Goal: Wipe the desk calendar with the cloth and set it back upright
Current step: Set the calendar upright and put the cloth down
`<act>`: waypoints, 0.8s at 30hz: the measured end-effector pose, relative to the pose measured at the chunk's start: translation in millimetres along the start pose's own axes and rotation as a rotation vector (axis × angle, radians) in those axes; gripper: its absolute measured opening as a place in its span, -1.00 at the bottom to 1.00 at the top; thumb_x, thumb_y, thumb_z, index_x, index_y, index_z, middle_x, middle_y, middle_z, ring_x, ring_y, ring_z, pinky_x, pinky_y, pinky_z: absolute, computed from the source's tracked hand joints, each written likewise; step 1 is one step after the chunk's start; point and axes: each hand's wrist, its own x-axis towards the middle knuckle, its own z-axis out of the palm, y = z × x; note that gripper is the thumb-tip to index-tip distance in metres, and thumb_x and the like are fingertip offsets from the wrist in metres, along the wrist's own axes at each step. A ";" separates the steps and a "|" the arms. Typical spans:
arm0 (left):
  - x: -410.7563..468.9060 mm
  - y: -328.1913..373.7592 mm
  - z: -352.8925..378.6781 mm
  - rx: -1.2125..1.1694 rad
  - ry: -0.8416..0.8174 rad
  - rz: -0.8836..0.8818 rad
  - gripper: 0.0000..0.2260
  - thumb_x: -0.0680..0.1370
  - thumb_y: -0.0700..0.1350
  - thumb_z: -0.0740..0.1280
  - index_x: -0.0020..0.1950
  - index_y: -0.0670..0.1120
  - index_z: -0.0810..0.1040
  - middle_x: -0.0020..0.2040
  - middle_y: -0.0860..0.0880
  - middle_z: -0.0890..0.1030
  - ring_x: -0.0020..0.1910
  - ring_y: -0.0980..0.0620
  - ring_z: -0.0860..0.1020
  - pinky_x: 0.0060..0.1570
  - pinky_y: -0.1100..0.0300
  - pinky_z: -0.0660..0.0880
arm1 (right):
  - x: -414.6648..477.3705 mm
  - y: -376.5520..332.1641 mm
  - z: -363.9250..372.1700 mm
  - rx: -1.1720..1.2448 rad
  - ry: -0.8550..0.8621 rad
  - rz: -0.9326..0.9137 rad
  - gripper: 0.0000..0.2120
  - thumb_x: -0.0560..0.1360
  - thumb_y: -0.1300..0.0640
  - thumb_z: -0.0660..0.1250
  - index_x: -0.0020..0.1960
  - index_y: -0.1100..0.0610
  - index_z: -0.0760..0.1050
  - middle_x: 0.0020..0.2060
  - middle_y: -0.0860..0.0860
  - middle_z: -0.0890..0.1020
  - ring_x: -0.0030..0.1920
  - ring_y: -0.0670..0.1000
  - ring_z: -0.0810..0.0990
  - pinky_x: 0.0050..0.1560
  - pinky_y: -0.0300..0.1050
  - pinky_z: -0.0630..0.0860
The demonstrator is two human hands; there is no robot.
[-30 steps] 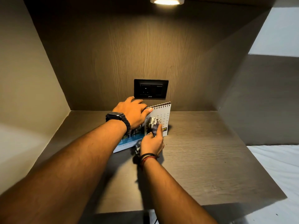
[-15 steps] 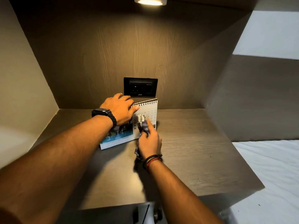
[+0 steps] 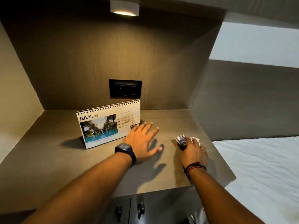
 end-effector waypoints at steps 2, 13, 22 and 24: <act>-6.9 16.6 22.9 -0.039 -0.106 -0.025 -0.27 0.41 0.44 -0.08 0.48 0.09 0.04 0.53 -0.10 0.09 0.46 -0.10 0.05 0.39 -0.08 -0.03 | -4.3 7.8 5.1 -0.026 -0.052 -0.031 -0.53 0.56 0.21 0.05 0.43 -0.09 0.23 0.46 0.04 0.31 0.33 0.20 0.34 0.30 0.13 0.38; -25.1 22.4 62.2 -0.052 -0.146 -0.162 -0.22 0.35 0.50 -0.15 0.47 0.13 0.02 0.54 -0.07 0.02 0.47 -0.09 -0.07 0.41 -0.12 -0.12 | -6.3 3.7 21.7 -0.100 -0.030 -0.039 -0.40 0.49 -0.26 0.02 0.47 -0.08 0.12 0.53 0.12 0.19 0.51 0.24 0.12 0.45 0.31 0.08; -38.8 -56.3 -5.4 -0.275 0.754 -0.885 -0.22 0.41 0.30 0.17 0.51 0.07 -0.09 0.53 -0.15 -0.09 0.48 -0.13 -0.11 0.38 -0.12 -0.17 | 10.1 -121.6 -2.7 0.676 -0.022 -0.190 -0.38 0.52 -0.07 0.24 0.50 0.08 0.14 0.53 0.13 0.19 0.52 0.14 0.16 0.48 0.06 0.16; -45.3 -72.9 -16.3 -0.289 0.843 -0.991 -0.22 0.42 0.28 0.17 0.51 0.03 -0.09 0.53 -0.16 -0.04 0.47 -0.16 -0.04 0.37 -0.18 -0.07 | 13.9 -153.0 -8.1 0.857 -0.122 -0.147 -0.36 0.51 -0.08 0.26 0.50 0.06 0.12 0.51 0.11 0.24 0.49 0.14 0.22 0.45 0.07 0.22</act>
